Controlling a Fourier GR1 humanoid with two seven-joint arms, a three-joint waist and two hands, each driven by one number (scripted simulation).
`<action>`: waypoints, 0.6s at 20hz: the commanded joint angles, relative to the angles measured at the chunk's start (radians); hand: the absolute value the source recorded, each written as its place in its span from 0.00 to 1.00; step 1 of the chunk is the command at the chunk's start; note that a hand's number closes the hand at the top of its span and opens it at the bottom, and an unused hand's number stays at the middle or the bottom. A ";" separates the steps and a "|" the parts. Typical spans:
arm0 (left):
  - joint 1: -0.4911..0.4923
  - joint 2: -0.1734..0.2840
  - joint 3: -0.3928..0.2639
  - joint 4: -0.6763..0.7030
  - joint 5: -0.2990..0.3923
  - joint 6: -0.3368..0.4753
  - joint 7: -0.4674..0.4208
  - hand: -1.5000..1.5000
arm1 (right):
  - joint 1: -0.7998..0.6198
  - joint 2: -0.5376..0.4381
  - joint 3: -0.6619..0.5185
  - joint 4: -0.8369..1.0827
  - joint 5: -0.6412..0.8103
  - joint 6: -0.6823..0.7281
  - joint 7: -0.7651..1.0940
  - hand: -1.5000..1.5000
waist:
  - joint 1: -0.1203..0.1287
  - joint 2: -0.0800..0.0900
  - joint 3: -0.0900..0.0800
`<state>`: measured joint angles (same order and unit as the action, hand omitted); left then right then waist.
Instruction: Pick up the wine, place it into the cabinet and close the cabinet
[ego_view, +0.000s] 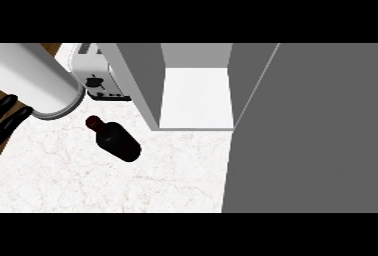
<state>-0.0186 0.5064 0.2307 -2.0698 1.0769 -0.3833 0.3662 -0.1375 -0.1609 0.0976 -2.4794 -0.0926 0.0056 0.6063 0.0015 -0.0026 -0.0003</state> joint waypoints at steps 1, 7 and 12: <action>-0.023 0.019 0.002 -0.064 0.041 0.080 0.076 0.00 | -0.084 -0.004 -0.007 -0.126 -0.037 -0.058 0.174 0.00 | -0.001 0.000 0.000; -0.064 -0.007 -0.012 -0.038 -0.035 0.093 0.085 0.00 | -0.265 -0.018 -0.018 -0.096 -0.009 -0.120 0.305 0.00 | -0.004 0.000 -0.001; -0.151 -0.047 -0.061 0.059 -0.127 0.114 0.073 0.00 | -0.264 -0.006 0.009 -0.116 0.003 -0.126 0.318 0.00 | -0.013 0.002 0.000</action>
<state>-0.0963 0.4840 0.2108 -2.0782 1.0231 -0.2942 0.4458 -0.3645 -0.1768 0.0841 -2.4913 -0.0740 -0.0917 0.8480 -0.0058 -0.0020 -0.0002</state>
